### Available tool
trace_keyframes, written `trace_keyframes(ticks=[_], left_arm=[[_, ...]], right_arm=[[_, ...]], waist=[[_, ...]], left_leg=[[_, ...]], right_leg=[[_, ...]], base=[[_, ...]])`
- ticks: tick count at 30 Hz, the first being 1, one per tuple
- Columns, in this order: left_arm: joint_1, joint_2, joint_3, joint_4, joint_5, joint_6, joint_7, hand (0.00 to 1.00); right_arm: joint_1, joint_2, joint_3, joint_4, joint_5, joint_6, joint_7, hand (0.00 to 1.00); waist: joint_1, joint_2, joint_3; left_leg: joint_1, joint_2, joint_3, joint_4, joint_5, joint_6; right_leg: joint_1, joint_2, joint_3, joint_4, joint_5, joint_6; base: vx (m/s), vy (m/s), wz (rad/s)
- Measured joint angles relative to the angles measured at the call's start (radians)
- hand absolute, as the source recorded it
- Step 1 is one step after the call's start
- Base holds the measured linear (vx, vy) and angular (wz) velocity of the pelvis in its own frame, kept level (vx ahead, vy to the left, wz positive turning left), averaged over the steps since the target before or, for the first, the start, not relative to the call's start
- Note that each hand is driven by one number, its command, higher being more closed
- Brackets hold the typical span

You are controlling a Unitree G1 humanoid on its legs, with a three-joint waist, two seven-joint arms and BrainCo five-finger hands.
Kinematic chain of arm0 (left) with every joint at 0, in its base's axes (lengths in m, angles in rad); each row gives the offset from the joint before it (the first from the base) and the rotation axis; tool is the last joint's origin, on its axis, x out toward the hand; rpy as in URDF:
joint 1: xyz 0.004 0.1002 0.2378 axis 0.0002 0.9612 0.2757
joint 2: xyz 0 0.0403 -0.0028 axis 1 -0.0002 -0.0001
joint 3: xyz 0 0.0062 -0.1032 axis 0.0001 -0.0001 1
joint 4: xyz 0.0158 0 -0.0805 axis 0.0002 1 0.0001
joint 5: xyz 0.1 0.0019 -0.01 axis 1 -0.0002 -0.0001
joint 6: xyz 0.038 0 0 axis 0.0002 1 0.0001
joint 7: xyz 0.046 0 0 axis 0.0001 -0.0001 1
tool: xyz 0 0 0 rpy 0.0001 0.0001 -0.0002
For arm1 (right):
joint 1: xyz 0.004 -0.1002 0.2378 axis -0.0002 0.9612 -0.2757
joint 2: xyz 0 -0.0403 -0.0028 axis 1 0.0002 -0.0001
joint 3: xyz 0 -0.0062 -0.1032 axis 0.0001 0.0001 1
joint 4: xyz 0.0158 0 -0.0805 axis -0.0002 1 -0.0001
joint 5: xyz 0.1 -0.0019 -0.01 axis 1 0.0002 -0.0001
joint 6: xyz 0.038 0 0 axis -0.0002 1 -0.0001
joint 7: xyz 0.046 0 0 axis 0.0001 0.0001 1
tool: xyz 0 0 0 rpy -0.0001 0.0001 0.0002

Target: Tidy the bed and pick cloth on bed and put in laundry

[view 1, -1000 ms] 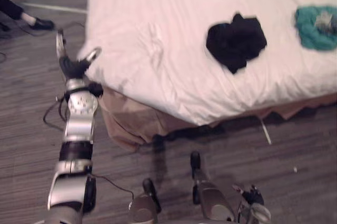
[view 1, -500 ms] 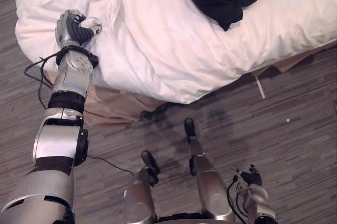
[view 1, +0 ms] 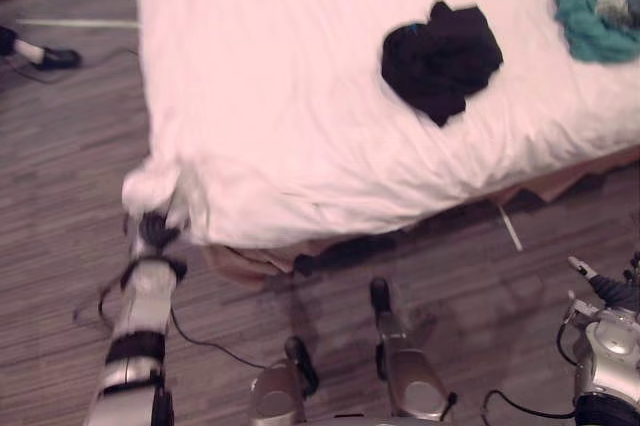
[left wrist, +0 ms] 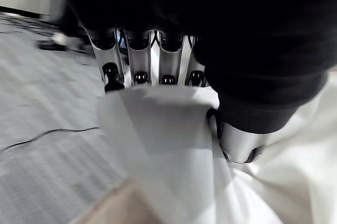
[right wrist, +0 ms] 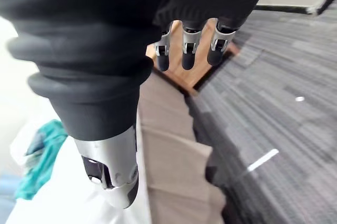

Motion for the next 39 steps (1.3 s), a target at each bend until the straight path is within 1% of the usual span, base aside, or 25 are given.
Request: trace_keyframes(ticks=[2, 3, 4, 5, 6, 8, 10, 11, 12, 13, 14, 16, 17, 20, 21, 22, 24, 26, 28, 30, 33, 36, 37, 38, 39], left_arm=[[0.127, -0.058, 0.065, 0.005, -0.050, 0.005, 0.010, 0.00], [0.171, -0.087, 0.107, 0.020, -0.080, 0.010, 0.025, 0.00], [0.190, -0.099, 0.128, 0.035, -0.094, 0.011, 0.029, 0.00], [0.235, -0.118, 0.168, 0.084, -0.134, 0.011, 0.048, 0.00], [0.258, -0.134, 0.190, 0.127, -0.161, 0.012, 0.057, 0.00], [0.292, -0.165, 0.212, 0.179, -0.187, 0.012, 0.068, 0.00], [0.337, -0.230, 0.214, 0.243, -0.243, 0.013, 0.068, 0.00], [0.342, -0.243, 0.214, 0.248, -0.255, 0.014, 0.068, 0.00], [0.348, -0.270, 0.212, 0.251, -0.274, 0.014, 0.068, 0.00], [0.343, -0.285, 0.206, 0.251, -0.279, 0.014, 0.068, 0.00], [0.334, -0.291, 0.203, 0.251, -0.280, 0.014, 0.068, 0.00], [0.288, -0.301, 0.147, 0.246, -0.291, 0.008, 0.069, 0.00], [0.280, -0.302, 0.130, 0.239, -0.297, 0.008, 0.070, 0.00], [0.218, -0.308, 0.043, 0.234, -0.298, -0.003, 0.088, 0.00], [0.182, -0.308, -0.011, 0.235, -0.297, -0.008, 0.090, 0.00], [0.166, -0.308, -0.034, 0.237, -0.296, -0.009, 0.091, 0.00], [0.095, -0.313, -0.117, 0.239, -0.293, -0.013, 0.090, 0.00], [0.070, -0.309, -0.149, 0.240, -0.290, -0.021, 0.090, 0.00], [0.047, -0.307, -0.181, 0.246, -0.290, -0.026, 0.091, 0.00], [0.012, -0.310, -0.231, 0.260, -0.289, -0.032, 0.097, 0.00], [-0.019, -0.327, -0.263, 0.278, -0.285, -0.031, 0.109, 0.00], [-0.020, -0.340, -0.265, 0.277, -0.281, -0.027, 0.120, 0.00], [-0.020, -0.341, -0.264, 0.275, -0.279, -0.027, 0.133, 0.00], [-0.020, -0.341, -0.264, 0.274, -0.279, -0.026, 0.135, 0.00], [-0.019, -0.341, -0.264, 0.266, -0.278, -0.026, 0.138, 0.00]], right_arm=[[-0.032, -0.026, 0.024, -0.030, -0.049, 0.004, 0.001, 0.00], [-0.047, -0.049, 0.046, -0.046, -0.071, 0.004, 0.002, 0.00], [-0.058, -0.062, 0.061, -0.047, -0.078, 0.004, 0.002, 0.00], [-0.097, -0.089, 0.104, -0.056, -0.100, 0.005, 0.004, 0.00], [-0.131, -0.112, 0.149, -0.067, -0.108, 0.005, 0.006, 1.00], [-0.196, -0.139, 0.224, -0.070, -0.110, 0.005, 0.009, 1.00], [-0.320, -0.149, 0.327, -0.070, -0.109, 0.004, 0.020, 1.00], [-0.343, -0.150, 0.346, -0.069, -0.109, 0.004, 0.024, 1.00], [-0.416, -0.150, 0.401, -0.061, -0.107, 0.004, 0.031, 1.00], [-0.484, -0.153, 0.446, -0.046, -0.107, 0.004, 0.032, 1.00], [-0.516, -0.159, 0.464, -0.033, -0.106, 0.002, 0.033, 1.00], [-0.675, -0.174, 0.528, 0.049, -0.093, -0.001, 0.032, 1.00], [-0.706, -0.175, 0.540, 0.064, -0.084, -0.002, 0.031, 1.00], [-0.852, -0.174, 0.607, 0.209, -0.047, -0.013, 0.030, 1.00], [-0.903, -0.171, 0.620, 0.316, -0.026, -0.014, 0.030, 1.00], [-0.919, -0.170, 0.620, 0.363, -0.022, -0.014, 0.030, 1.00], [-0.980, -0.155, 0.602, 0.558, 0.024, -0.009, 0.025, 1.00], [-1.016, -0.131, 0.561, 0.576, 0.041, -0.023, 0.014, 1.00], [-1.041, -0.112, 0.550, 0.604, 0.075, -0.023, 0.011, 1.00], [-1.037, -0.082, 0.551, 0.579, 0.099, -0.028, 0.004, 1.00], [-1.011, -0.026, 0.583, 0.497, 0.147, -0.036, 0.004, 1.00], [-0.926, 0.123, 0.646, 0.316, 0.287, -0.072, 0.015, 1.00], [-0.872, 0.205, 0.699, 0.232, 0.369, -0.094, 0.041, 1.00], [-0.850, 0.233, 0.723, 0.204, 0.387, -0.095, 0.050, 1.00], [-0.798, 0.296, 0.791, 0.155, 0.461, -0.105, 0.085, 1.00]], waist=[[0.011, -0.002, -0.037], [0.025, -0.004, -0.042], [0.028, -0.006, -0.045], [0.043, -0.012, -0.050], [0.048, -0.015, -0.051], [0.051, -0.023, -0.052], [0.055, -0.032, -0.051], [0.056, -0.035, -0.050], [0.061, -0.045, -0.041], [0.074, -0.051, -0.029], [0.078, -0.054, -0.022], [0.092, -0.052, 0.031], [0.101, -0.053, 0.041], [0.109, -0.039, 0.086], [0.120, -0.029, 0.095], [0.131, -0.025, 0.098], [0.157, 0.006, 0.122], [0.155, 0.010, 0.130], [0.156, 0.011, 0.131], [0.155, 0.014, 0.133], [0.155, 0.014, 0.133], [0.155, 0.014, 0.133], [0.156, 0.014, 0.133], [0.155, 0.014, 0.133], [0.155, 0.014, 0.133]], left_leg=[[0.022, -0.015, -0.021, -0.024, 0.009, 0.004], [0.032, -0.019, -0.030, -0.031, 0.011, 0.006], [0.032, -0.021, -0.031, -0.032, 0.011, 0.006], [0.030, -0.031, -0.040, -0.035, 0.012, 0.008], [0.030, -0.038, -0.050, -0.036, 0.016, 0.013], [0.024, -0.050, -0.061, -0.038, 0.025, 0.024], [-0.001, -0.065, -0.077, -0.031, 0.028, 0.027], [-0.011, -0.066, -0.084, -0.028, 0.030, 0.030], [-0.042, -0.068, -0.094, -0.011, 0.031, 0.031], [-0.073, -0.067, -0.103, 0.010, 0.030, 0.031], [-0.088, -0.067, -0.110, 0.020, 0.030, 0.031], [-0.142, -0.067, -0.144, 0.064, 0.030, 0.031], [-0.155, -0.067, -0.146, 0.074, 0.029, 0.032], [-0.237, -0.065, -0.184, 0.122, 0.029, 0.033], [-0.276, -0.063, -0.199, 0.142, 0.029, 0.033], [-0.289, -0.062, -0.199, 0.147, 0.029, 0.033], [-0.337, -0.058, -0.223, 0.177, 0.026, 0.037], [-0.358, -0.054, -0.227, 0.187, 0.024, 0.040], [-0.362, -0.051, -0.228, 0.192, 0.020, 0.046], [-0.363, -0.047, -0.227, 0.193, 0.014, 0.048], [-0.354, -0.042, -0.218, 0.187, 0.014, 0.048], [-0.323, -0.031, -0.202, 0.164, 0.020, 0.038], [-0.296, -0.029, -0.196, 0.139, 0.027, 0.029], [-0.287, -0.028, -0.196, 0.130, 0.029, 0.026], [-0.261, -0.023, -0.196, 0.111, 0.033, 0.019]], right_leg=[[0.017, -0.013, -0.023, 0.000, -0.008, 0.007], [0.029, -0.020, -0.030, 0.000, -0.009, 0.009], [0.033, -0.024, -0.032, -0.001, -0.009, 0.009], [0.038, -0.034, -0.041, -0.001, -0.010, 0.011], [0.038, -0.043, -0.049, -0.004, -0.011, 0.011], [0.035, -0.055, -0.053, -0.002, -0.011, 0.012], [0.020, -0.071, -0.065, -0.001, -0.007, 0.017], [0.015, -0.074, -0.072, -0.001, -0.007, 0.017], [-0.002, -0.081, -0.080, 0.000, -0.003, 0.022], [-0.019, -0.083, -0.086, 0.000, 0.006, 0.018], [-0.027, -0.085, -0.092, 0.000, 0.011, 0.013], [-0.041, -0.088, -0.121, 0.000, 0.018, 0.012], [-0.048, -0.088, -0.125, 0.000, 0.018, 0.013], [-0.087, -0.090, -0.157, 0.000, 0.025, 0.017], [-0.111, -0.090, -0.165, 0.000, 0.030, 0.016], [-0.120, -0.090, -0.167, 0.000, 0.033, 0.017], [-0.140, -0.088, -0.189, 0.000, 0.047, 0.010], [-0.153, -0.086, -0.189, 0.001, 0.050, 0.012], [-0.154, -0.083, -0.188, 0.001, 0.050, 0.012], [-0.154, -0.082, -0.184, 0.001, 0.050, 0.012], [-0.155, -0.078, -0.179, 0.000, 0.049, 0.013], [-0.146, -0.067, -0.161, 0.000, 0.047, 0.009], [-0.136, -0.062, -0.160, 0.000, 0.043, 0.003], [-0.130, -0.060, -0.160, 0.000, 0.040, -0.002], [-0.113, -0.054, -0.162, 0.000, 0.033, -0.011]], base=[[-0.01, 0.025, 0.33], [-0.03, 0.045, 0.22], [-0.08, 0.061, 0.19], [-0.08, 0.045, 0.19], [-0.09, 0.041, 0.23], [-0.07, 0.035, 0.19], [-0.09, 0.032, 0.23], [-0.10, 0.019, 0.32], [-0.11, 0.004, 0.28], [-0.11, -0.002, 0.26], [-0.10, -0.012, 0.36], [-0.12, 0.001, 0.38], [-0.12, -0.004, 0.28], [-0.09, -0.001, 0.34], [-0.05, 0.018, 0.23], [-0.06, 0.027, 0.21], [-0.04, 0.045, 0.22], [-0.02, 0.061, 0.12], [-0.02, 0.059, -0.01], [-0.03, 0.044, -0.06], [-0.03, 0.015, -0.12], [0.00, -0.005, -0.20], [0.02, -0.007, -0.14], [0.04, -0.029, -0.09], [0.05, -0.030, 0.01]])
